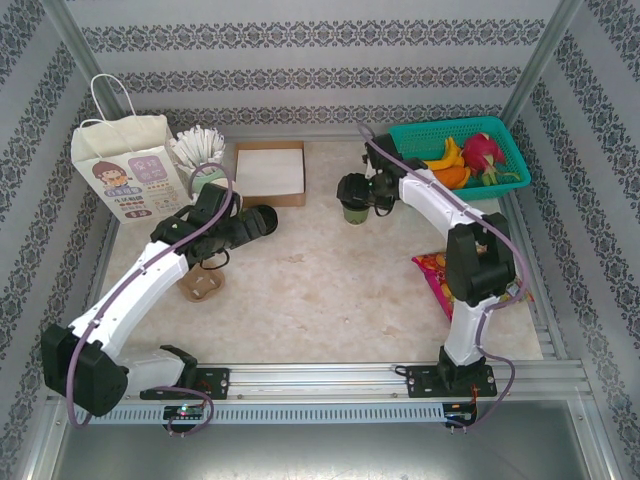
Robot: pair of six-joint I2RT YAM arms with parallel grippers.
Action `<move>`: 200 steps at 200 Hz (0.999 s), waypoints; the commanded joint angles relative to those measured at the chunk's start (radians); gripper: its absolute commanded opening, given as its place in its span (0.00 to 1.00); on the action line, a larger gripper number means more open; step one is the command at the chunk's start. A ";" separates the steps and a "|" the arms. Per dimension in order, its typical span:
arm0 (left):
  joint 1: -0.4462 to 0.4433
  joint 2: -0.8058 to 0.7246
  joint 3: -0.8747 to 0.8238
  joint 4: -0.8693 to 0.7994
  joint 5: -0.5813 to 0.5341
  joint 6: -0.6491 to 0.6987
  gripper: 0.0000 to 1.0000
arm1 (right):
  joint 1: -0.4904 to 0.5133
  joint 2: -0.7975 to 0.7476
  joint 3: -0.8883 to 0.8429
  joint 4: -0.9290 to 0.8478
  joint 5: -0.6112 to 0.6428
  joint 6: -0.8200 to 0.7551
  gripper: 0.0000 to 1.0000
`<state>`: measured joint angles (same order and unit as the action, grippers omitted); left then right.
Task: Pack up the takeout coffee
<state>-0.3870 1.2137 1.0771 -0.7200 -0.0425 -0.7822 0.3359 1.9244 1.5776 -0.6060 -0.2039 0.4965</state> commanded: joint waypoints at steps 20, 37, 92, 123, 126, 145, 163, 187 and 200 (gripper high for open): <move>0.035 -0.039 -0.036 0.032 -0.020 0.002 1.00 | -0.008 0.120 0.162 -0.041 -0.121 0.021 0.80; 0.045 -0.045 -0.044 0.030 -0.014 -0.009 1.00 | 0.000 0.174 0.236 -0.050 -0.118 0.035 0.80; 0.076 -0.054 -0.044 0.000 0.009 -0.003 1.00 | -0.015 0.322 0.469 -0.151 0.007 0.075 0.80; 0.087 -0.069 -0.046 -0.012 0.013 0.003 1.00 | -0.050 0.376 0.562 -0.214 0.037 0.090 0.81; 0.087 -0.068 -0.046 -0.014 0.012 0.002 1.00 | -0.051 0.377 0.568 -0.222 0.046 0.087 0.81; 0.094 -0.081 -0.052 -0.022 0.014 0.003 1.00 | -0.072 0.393 0.599 -0.242 0.045 0.084 0.82; 0.106 -0.089 -0.058 -0.020 0.037 0.005 1.00 | -0.091 0.406 0.613 -0.245 0.031 0.079 0.82; 0.122 -0.078 -0.044 -0.048 0.036 0.009 1.00 | -0.101 0.436 0.671 -0.294 0.054 0.051 0.82; 0.134 -0.073 -0.042 -0.059 0.036 0.011 1.00 | -0.111 0.443 0.676 -0.292 0.033 0.054 0.83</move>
<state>-0.2787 1.1416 1.0359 -0.7238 -0.0086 -0.7860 0.2356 2.3421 2.2066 -0.8436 -0.1722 0.5690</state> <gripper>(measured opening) 0.996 0.828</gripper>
